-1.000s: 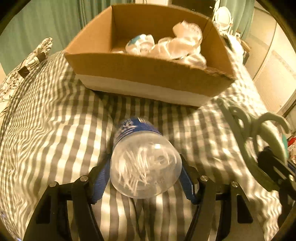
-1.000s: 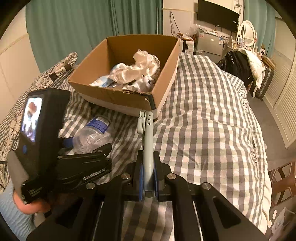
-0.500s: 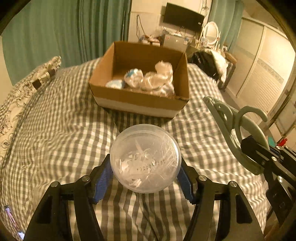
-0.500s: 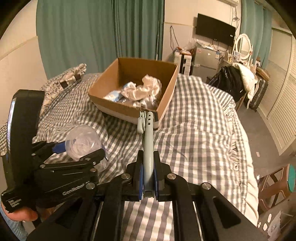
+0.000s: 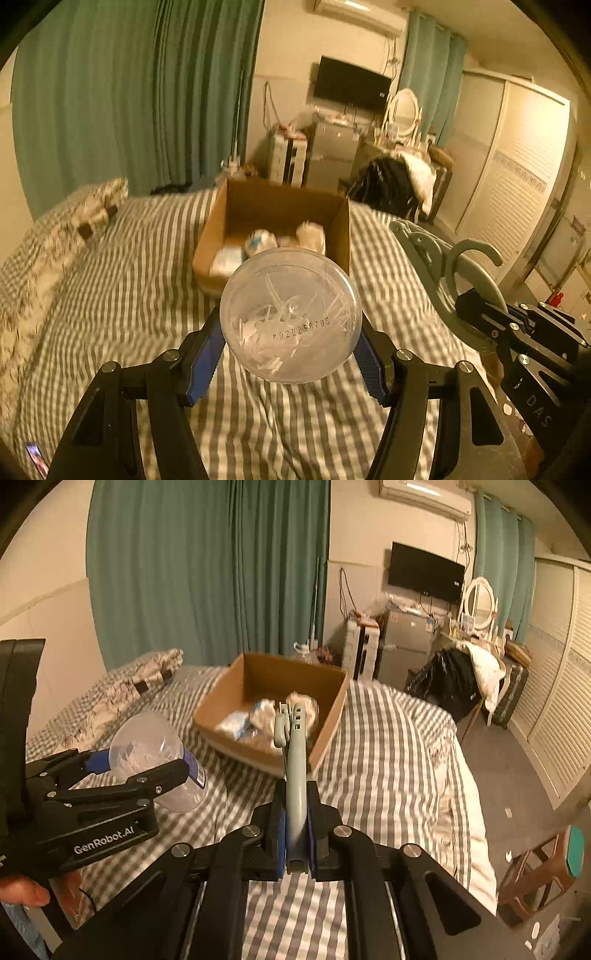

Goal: Organize objects
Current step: 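Lift the bottle and hanger over the box and release both inside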

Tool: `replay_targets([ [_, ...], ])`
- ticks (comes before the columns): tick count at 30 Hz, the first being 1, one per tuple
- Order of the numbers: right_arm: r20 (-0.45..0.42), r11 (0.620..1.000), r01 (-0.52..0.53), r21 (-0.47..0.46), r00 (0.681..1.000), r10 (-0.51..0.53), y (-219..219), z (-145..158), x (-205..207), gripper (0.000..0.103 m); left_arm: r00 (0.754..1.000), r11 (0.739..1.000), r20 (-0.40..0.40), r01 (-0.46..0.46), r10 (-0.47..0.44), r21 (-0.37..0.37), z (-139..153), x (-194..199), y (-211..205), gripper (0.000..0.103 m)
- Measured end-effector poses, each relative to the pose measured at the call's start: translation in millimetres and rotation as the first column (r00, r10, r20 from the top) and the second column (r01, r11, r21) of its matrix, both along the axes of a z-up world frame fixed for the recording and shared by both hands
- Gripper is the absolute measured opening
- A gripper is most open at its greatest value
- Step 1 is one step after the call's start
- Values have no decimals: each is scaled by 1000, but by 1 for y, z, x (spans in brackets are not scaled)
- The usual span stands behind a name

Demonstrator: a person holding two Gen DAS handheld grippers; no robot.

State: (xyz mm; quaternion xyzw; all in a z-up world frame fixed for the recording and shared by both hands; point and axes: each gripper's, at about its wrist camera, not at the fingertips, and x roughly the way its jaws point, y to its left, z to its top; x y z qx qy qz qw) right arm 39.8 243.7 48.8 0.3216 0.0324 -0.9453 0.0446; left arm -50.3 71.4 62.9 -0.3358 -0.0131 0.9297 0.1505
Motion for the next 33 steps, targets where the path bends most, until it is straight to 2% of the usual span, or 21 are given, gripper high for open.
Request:
replay_targets([
  [7,-75,998,-47,-31,996,45,1,39,-48,8,995,1000,-101,-25,23,-9,36,-50,-1,67],
  [13,-81,996,-54,-77,996,48,5,45,-113,8,993,998,-103,-64,64,2,34,-119,-5,67],
  [17,-44,995,-65,-78,997,61,2,30,-163,8,994,997,-78,-82,81,0,11,-163,-3,67],
  [20,25,991,-86,-104,996,89,-2,4,-205,8,995,996,-52,-91,90,-1,-14,-191,0,67],
  [25,106,987,-94,-129,989,108,-2,-41,-247,8,997,996,14,-81,81,36,-56,-228,0,67],
  [28,130,983,-109,-147,983,128,-1,-60,-267,8,997,997,20,-72,71,36,-74,-237,1,67],
  [31,116,981,-108,-163,985,128,2,-73,-274,9,997,997,8,-71,71,37,-84,-237,0,69],
  [32,113,980,-94,-178,987,115,5,-76,-274,10,998,997,10,-67,67,36,-85,-237,0,73],
  [33,113,979,-85,-186,988,107,7,-78,-273,16,998,997,11,-65,65,29,-85,-236,1,77],
])
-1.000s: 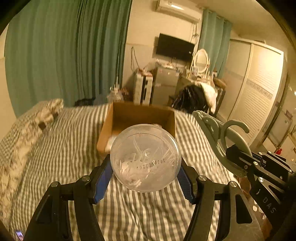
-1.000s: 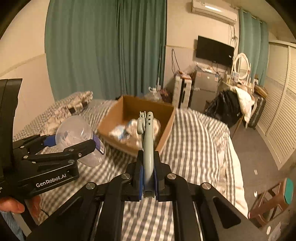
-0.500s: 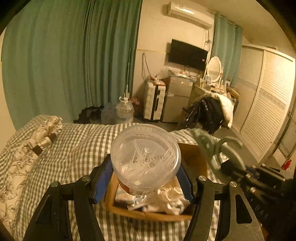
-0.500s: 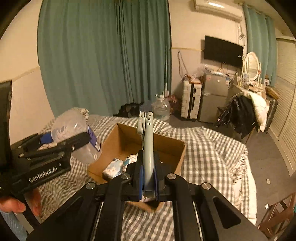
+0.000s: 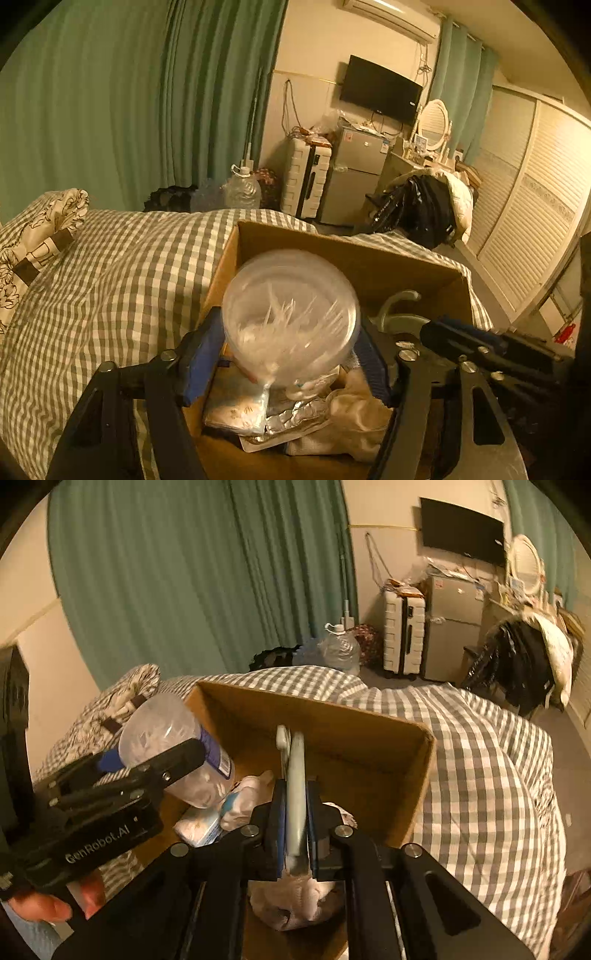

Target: Organize objects

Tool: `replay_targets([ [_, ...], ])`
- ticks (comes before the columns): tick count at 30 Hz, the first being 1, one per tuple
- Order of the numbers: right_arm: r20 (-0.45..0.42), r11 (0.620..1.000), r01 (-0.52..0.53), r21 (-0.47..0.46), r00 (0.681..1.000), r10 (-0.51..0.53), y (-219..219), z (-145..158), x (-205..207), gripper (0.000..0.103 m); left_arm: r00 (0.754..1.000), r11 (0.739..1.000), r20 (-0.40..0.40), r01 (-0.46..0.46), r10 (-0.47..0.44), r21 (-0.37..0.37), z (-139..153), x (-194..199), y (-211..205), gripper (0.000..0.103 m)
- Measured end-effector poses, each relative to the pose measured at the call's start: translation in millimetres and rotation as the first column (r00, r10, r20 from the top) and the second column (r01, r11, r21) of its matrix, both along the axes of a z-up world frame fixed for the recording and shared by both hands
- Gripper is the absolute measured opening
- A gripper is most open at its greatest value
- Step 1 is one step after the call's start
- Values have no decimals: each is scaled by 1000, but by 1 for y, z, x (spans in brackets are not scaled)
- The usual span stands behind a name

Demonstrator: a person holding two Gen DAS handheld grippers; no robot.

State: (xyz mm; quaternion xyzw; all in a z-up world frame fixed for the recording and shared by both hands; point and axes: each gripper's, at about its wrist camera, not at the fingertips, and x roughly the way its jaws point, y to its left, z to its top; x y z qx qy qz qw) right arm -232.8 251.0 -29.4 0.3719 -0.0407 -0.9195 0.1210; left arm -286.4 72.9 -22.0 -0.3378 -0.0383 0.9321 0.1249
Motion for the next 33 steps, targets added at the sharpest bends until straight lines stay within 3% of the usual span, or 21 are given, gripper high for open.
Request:
replay_targets([
  [1,-6,1000,9,-7,1000,-9,3,0,2,28,1000,1000,-6,-9,9,-22,1,3,1,84],
  [3,-23,1000,22,-12,1000,-22,9,3,9,41,999,999,-30,-20,19,-45,8,9,2,88],
  [11,-69,993,106,45,992,-103,24,46,43,50,997,997,-65,-33,28,-76,55,52,-2,94],
  [16,-131,985,157,75,980,-147,24,91,87,66,987,996,-156,-46,33,-80,102,106,-10,102],
  [24,-263,964,215,158,950,-169,0,174,175,83,963,994,-267,-48,20,-96,166,175,-31,103],
  [29,-336,953,240,184,927,-169,-17,209,225,89,947,995,-317,-73,46,-74,180,211,-55,103],
  [33,-360,947,261,187,915,-182,-24,212,255,97,942,993,-332,-81,49,-83,174,232,-67,103],
])
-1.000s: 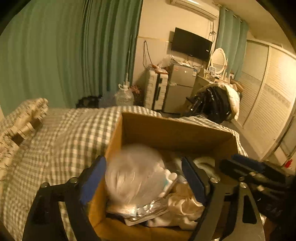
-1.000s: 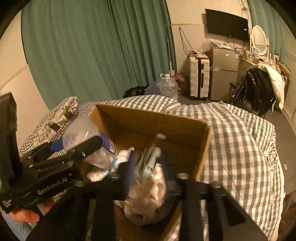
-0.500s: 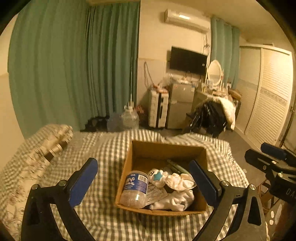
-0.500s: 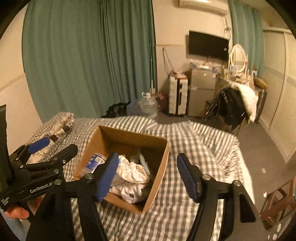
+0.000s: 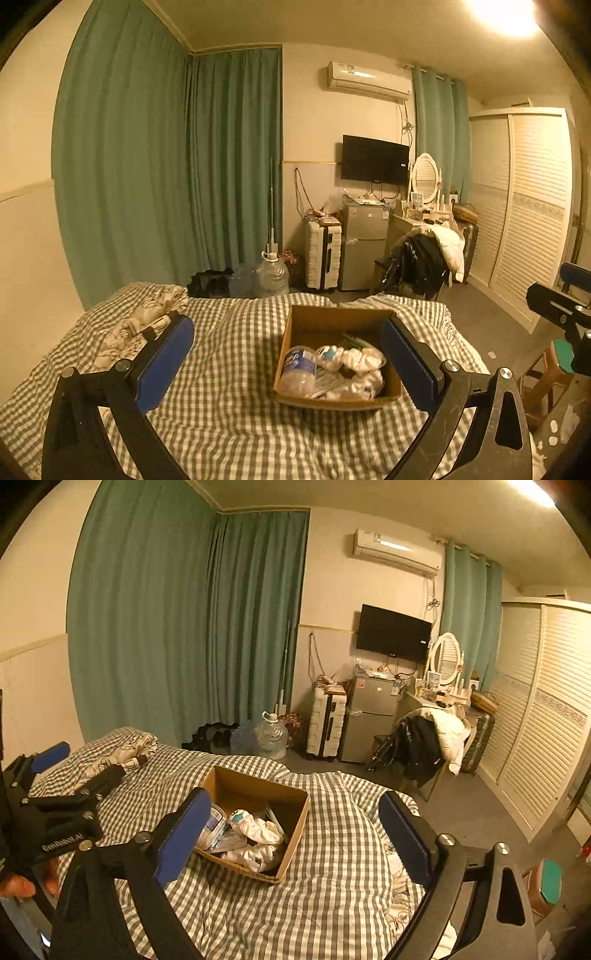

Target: Organize objects

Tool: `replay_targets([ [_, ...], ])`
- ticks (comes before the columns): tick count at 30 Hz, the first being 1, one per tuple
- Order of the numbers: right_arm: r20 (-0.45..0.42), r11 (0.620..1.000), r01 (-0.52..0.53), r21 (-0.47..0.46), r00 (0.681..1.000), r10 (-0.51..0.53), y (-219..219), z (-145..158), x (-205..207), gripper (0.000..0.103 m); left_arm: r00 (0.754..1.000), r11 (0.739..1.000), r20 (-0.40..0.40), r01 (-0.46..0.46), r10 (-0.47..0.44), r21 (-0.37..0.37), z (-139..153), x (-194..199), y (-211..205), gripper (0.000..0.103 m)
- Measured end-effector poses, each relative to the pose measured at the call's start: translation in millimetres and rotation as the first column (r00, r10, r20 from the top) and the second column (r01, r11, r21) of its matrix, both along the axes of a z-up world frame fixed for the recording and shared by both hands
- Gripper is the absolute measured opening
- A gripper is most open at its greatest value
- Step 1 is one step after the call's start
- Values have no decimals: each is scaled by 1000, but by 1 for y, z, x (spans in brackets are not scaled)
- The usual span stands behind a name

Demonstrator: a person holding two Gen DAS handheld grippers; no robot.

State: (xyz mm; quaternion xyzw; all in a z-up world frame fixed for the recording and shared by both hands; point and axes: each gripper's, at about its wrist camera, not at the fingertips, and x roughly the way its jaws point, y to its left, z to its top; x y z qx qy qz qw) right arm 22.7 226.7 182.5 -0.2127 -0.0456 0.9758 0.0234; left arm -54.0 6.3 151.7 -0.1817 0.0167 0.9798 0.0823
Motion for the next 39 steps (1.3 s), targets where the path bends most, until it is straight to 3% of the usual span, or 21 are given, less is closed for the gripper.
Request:
replay_targets([
  [2,-17,1000,18,-7,1000,-18,-1,-5,13,103,1000,1000,4,-9,9,2,-9,4,-3,103],
  [6,-24,999,35,3,999,-35,-6,-27,19,103,999,999,27,-23,22,27,-32,-1,-3,103],
  [10,-3,998,22,60,1000,-21,-17,-56,6,103,996,996,47,-83,81,40,-59,-12,-2,103],
  [14,-33,993,79,93,997,-76,-16,-96,-10,103,989,989,22,-146,146,31,-93,-9,-1,103],
  [17,-30,995,98,28,995,-98,-4,-127,-20,103,982,982,-16,-189,189,0,-127,-3,3,103],
  [21,29,993,102,-62,995,-100,12,-165,-35,103,987,989,65,-145,146,-20,-159,-10,12,103],
  [24,46,993,88,-79,995,-84,16,-179,-40,103,987,993,106,-121,122,-16,-165,-13,17,103],
  [29,69,993,72,-93,995,-66,18,-188,-44,103,991,994,94,-94,98,-52,-160,-8,28,103],
  [33,64,993,73,-89,996,-68,16,-190,-41,103,986,996,145,-84,86,-19,-163,-12,26,103],
  [39,76,995,71,-65,995,-66,11,-194,-44,103,986,996,142,-92,90,5,-161,-11,19,103],
])
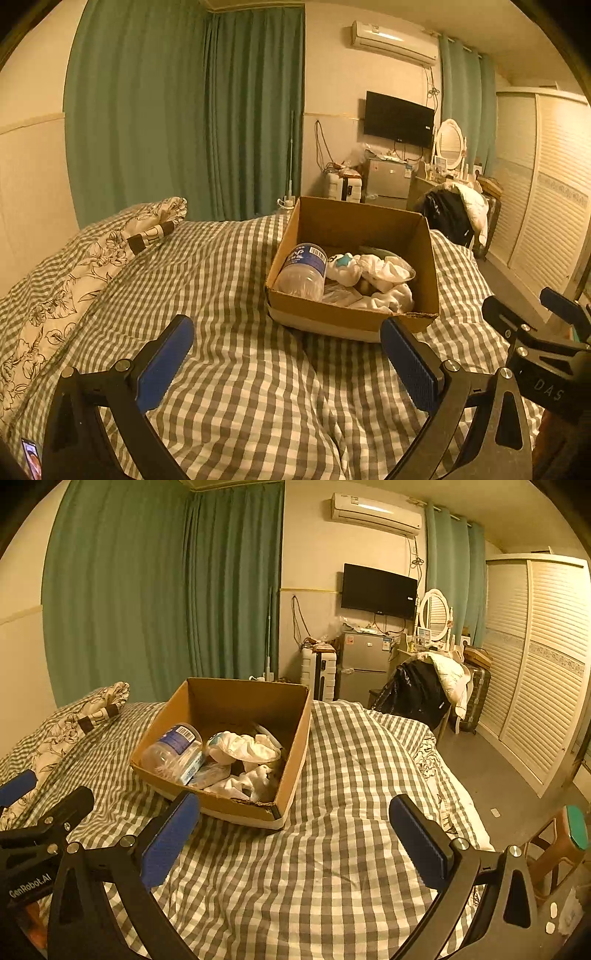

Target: Organize objects

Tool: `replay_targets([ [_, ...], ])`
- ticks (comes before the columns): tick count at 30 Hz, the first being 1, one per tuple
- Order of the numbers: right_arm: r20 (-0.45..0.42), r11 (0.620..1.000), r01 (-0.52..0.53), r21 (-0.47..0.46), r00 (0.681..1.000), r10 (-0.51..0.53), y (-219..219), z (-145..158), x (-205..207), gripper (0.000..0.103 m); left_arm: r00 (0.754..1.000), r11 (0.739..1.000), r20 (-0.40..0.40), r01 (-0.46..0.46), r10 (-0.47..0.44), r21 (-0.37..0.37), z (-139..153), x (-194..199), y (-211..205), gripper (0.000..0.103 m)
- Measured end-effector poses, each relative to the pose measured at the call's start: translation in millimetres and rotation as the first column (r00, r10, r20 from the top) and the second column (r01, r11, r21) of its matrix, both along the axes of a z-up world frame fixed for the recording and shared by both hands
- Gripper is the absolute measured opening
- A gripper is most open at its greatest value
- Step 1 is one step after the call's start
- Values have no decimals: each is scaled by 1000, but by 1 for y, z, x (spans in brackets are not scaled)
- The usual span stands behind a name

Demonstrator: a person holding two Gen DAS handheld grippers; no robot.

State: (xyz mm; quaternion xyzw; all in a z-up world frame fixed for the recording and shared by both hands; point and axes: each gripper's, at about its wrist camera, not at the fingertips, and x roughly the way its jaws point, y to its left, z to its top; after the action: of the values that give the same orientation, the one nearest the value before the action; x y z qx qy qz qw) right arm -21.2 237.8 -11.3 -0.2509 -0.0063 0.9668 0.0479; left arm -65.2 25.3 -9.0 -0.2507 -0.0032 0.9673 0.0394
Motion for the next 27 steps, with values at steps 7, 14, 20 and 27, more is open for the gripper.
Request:
replay_targets([
  [7,-1,1000,4,15,1000,-4,-3,1,-1,103,1000,1000,2,1,-1,-5,0,0,0,103],
  [14,8,1000,2,19,1000,-2,-2,-1,-2,103,1000,1000,-17,-13,12,-8,2,1,-1,103],
  [20,19,1000,4,21,1000,-4,-2,-4,-4,103,999,1000,-23,-22,22,2,4,3,-3,103],
  [27,21,1000,7,26,1000,-7,-3,-5,-4,103,1000,1000,-19,-21,21,-6,4,4,-3,103],
])
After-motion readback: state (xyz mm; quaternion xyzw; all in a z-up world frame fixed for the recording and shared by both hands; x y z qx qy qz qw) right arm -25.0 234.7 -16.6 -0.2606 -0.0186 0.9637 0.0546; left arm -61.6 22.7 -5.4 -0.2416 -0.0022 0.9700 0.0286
